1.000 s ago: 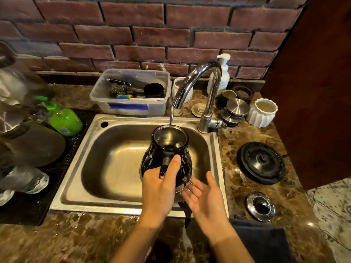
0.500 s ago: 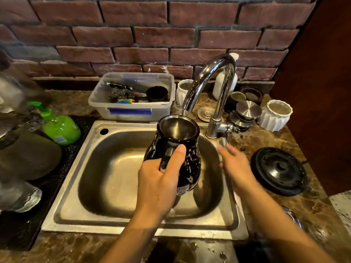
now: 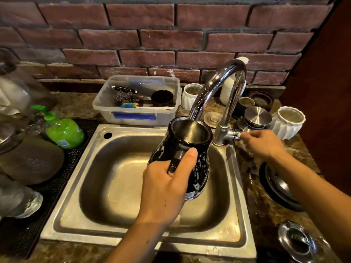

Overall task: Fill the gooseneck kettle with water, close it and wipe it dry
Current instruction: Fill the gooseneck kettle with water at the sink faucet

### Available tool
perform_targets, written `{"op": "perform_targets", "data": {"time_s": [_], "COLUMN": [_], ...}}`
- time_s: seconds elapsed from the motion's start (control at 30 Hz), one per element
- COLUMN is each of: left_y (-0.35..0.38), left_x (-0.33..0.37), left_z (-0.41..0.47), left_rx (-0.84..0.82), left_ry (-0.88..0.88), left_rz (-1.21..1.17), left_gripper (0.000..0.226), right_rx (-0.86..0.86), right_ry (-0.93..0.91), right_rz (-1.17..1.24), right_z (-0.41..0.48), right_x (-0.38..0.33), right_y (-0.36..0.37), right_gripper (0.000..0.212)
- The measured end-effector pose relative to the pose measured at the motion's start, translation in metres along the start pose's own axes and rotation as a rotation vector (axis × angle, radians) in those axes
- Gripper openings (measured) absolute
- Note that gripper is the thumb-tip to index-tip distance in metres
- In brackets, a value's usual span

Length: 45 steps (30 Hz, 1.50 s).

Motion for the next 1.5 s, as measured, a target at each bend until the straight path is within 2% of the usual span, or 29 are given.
{"op": "perform_targets", "data": {"time_s": [0.07,0.23,0.4,0.47,0.53,0.67,0.77,0.93,1.2,1.5], "left_y": [0.003,0.01,0.015,0.012,0.01,0.009,0.006,0.001,0.0,-0.006], "left_x": [-0.001,0.001,0.006,0.006,0.003,-0.001,-0.011,-0.02,-0.014,-0.01], "left_z": [0.001,0.002,0.004,0.004,0.002,-0.003,-0.004,-0.005,-0.01,-0.013], "left_rx": [0.001,-0.006,0.004,0.016,0.021,0.005,-0.003,0.026,0.047,0.175], "left_ry": [-0.023,-0.062,-0.07,-0.062,-0.067,-0.095,-0.127,-0.172,-0.108,-0.085], "left_rz": [-0.035,-0.078,-0.107,-0.102,-0.107,-0.141,-0.177,-0.178,-0.114,0.017], "left_gripper": [0.063,0.062,0.067,0.064,0.064,0.062,0.06,0.07,0.063,0.065], "right_rx": [-0.048,-0.228,-0.199,-0.186,-0.157,-0.106,-0.094,-0.125,-0.164,-0.152], "right_ry": [-0.038,-0.049,-0.008,0.035,0.029,0.013,0.009,0.022,0.031,0.045], "right_rz": [0.08,0.412,0.646,0.722,0.731,0.755,0.729,0.756,0.762,0.73], "right_z": [0.007,0.009,0.015,0.02,0.022,0.019,0.021,0.026,0.026,0.03], "right_x": [0.005,0.013,0.034,0.044,0.047,0.043,0.043,0.045,0.043,0.047], "right_y": [0.004,0.005,0.009,0.015,0.02,0.024,0.025,0.024,0.021,0.023], "right_gripper": [0.027,0.018,0.018,0.024,0.031,0.021,0.021,0.023,0.019,0.027]}}
Point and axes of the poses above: each hand's wrist, its own z-axis towards the middle knuckle, its own y-axis out of the palm, x = y × z, the point moved 5 cm from there along z, towards the middle knuckle, and after that the axes turned 1 degree about -y, right-handed, at the moved point
